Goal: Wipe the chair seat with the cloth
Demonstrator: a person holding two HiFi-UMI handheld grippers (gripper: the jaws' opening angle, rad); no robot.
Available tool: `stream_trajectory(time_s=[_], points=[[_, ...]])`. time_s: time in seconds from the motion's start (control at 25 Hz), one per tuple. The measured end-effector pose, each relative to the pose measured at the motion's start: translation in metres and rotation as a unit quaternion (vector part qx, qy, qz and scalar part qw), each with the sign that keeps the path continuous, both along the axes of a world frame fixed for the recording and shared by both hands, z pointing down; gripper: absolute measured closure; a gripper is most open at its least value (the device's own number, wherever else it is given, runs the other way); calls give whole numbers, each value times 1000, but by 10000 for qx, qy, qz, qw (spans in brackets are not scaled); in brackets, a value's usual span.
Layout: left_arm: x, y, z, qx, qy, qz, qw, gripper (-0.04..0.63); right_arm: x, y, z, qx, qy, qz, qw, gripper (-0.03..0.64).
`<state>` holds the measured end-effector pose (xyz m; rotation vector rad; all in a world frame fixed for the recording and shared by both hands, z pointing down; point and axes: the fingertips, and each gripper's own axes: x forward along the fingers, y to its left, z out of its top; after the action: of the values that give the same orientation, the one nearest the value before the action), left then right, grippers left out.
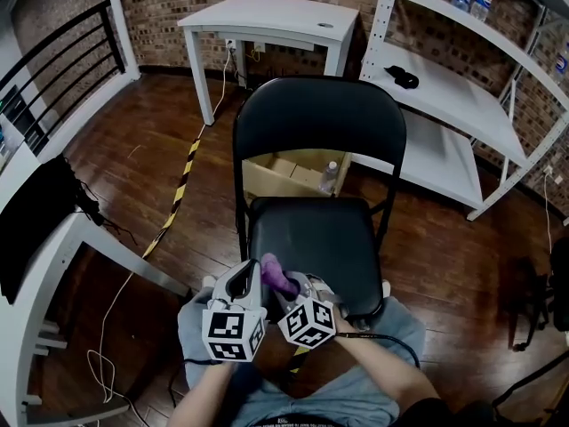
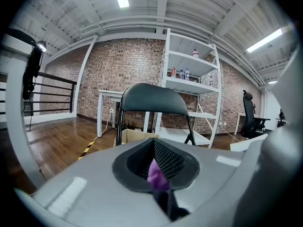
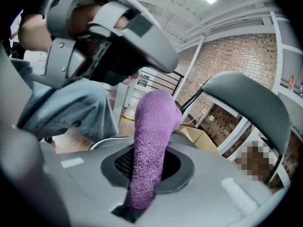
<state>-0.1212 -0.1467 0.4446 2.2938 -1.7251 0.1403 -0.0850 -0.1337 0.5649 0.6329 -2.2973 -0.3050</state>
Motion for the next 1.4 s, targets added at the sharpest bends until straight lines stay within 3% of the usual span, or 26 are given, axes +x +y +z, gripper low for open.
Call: stream_trajectory(time_s=[0.44,0.68,0.92,1.16,1.4], points=[[32,-31,-5,111,-22,315,9994,591,27,-136,-41,582,250,372,9973,571],[50,-47,10,-65,-123,592,9981,591,32,-183,-16,602,669,338,9954,571],[51,-53,21,-200,-153,565,9981,591,47,-231,23,457,1093,506,9917,571],[46,-58,37,-422,-171,499,9977,591,68,-259,54,265,1356,789,9873,571],[43,-57,37,-421,-227,449,9978,591,69,-253,64,208,1347,757,9878,571]])
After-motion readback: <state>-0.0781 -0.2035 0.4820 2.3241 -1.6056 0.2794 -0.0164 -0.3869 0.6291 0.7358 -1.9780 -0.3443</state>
